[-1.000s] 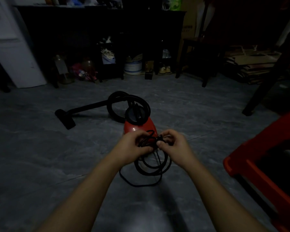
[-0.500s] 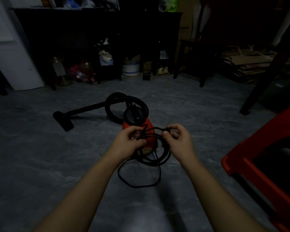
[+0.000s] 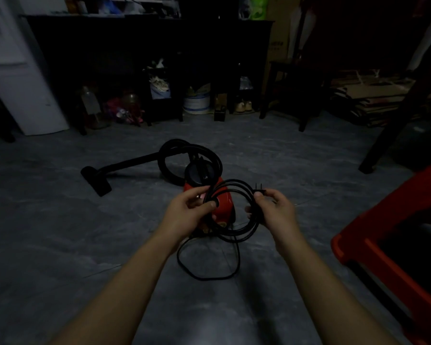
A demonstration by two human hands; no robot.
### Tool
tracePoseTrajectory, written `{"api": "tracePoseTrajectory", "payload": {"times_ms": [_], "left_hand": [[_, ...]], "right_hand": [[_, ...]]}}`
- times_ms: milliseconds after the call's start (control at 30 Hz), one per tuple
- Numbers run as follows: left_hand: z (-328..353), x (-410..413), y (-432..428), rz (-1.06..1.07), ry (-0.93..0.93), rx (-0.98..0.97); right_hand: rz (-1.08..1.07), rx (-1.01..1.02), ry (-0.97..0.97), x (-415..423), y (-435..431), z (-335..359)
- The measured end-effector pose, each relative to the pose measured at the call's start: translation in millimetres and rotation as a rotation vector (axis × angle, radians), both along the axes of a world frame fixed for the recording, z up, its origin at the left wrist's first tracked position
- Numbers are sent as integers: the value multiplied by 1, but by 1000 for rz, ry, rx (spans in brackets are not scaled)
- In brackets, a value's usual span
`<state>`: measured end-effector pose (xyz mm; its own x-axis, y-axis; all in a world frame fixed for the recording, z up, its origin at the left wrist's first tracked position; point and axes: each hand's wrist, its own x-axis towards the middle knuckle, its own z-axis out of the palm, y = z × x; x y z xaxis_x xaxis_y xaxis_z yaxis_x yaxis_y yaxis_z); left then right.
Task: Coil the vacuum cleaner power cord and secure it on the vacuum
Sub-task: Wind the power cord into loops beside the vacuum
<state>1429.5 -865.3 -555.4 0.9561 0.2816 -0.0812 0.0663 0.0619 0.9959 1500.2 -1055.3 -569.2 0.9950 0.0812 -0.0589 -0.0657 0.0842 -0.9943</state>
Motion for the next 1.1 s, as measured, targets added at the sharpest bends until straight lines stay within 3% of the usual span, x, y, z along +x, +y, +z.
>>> {"api": "tracePoseTrajectory", "payload": {"times_ms": [100, 333, 533, 800, 1100], "left_hand": [[-1, 1, 2, 36, -23, 82], [-6, 5, 6, -10, -19, 116], [-7, 4, 10, -40, 9, 79], [-8, 4, 5, -112, 12, 200], [-1, 4, 7, -178, 46, 91]], "right_hand": [[74, -167, -135, 0, 0, -3], [221, -428, -210, 1, 3, -23], [258, -490, -222, 0, 9, -30], [241, -534, -302, -7, 14, -33], [188, -563, -377, -4, 10, -28]]}}
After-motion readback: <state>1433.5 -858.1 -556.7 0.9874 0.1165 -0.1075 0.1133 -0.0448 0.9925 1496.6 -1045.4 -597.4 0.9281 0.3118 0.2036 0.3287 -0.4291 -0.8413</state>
